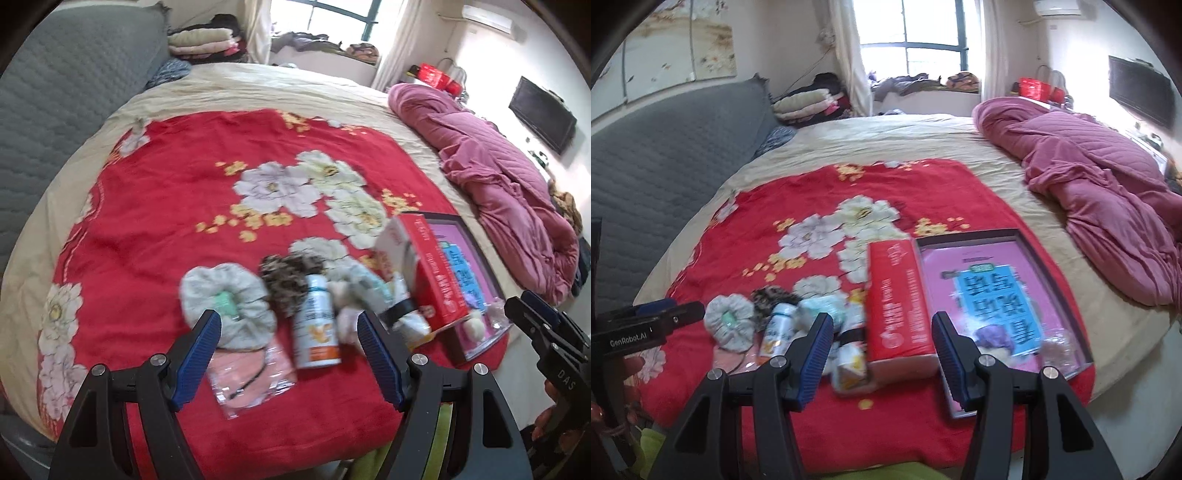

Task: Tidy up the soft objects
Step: 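Withdraw both tools from the box lid back toward the pile, then grasp the leopard-print scrunchie with the left tool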

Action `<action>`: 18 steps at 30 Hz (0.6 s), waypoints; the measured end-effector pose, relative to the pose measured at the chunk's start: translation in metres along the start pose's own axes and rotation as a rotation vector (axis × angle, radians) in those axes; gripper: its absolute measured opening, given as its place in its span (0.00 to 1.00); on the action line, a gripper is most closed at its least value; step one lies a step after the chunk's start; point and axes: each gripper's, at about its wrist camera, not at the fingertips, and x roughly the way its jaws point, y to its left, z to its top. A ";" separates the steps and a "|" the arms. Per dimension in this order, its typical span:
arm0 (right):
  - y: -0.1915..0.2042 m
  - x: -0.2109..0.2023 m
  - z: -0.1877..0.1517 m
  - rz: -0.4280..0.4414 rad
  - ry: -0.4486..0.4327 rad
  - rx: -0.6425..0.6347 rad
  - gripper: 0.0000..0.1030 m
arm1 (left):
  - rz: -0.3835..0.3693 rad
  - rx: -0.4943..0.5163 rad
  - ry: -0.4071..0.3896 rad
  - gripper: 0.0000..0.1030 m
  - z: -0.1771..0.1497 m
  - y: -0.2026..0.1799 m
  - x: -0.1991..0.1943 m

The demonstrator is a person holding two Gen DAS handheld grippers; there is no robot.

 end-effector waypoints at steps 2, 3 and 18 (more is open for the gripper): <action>0.014 0.007 -0.004 0.006 0.016 -0.018 0.53 | 0.004 -0.012 0.011 0.75 -0.004 0.010 0.003; 0.021 0.011 -0.007 0.012 0.028 -0.023 0.53 | 0.007 -0.016 0.017 0.75 -0.006 0.016 0.005; 0.060 0.065 -0.038 0.018 0.147 -0.091 0.53 | -0.022 0.053 0.082 0.75 0.013 -0.003 0.061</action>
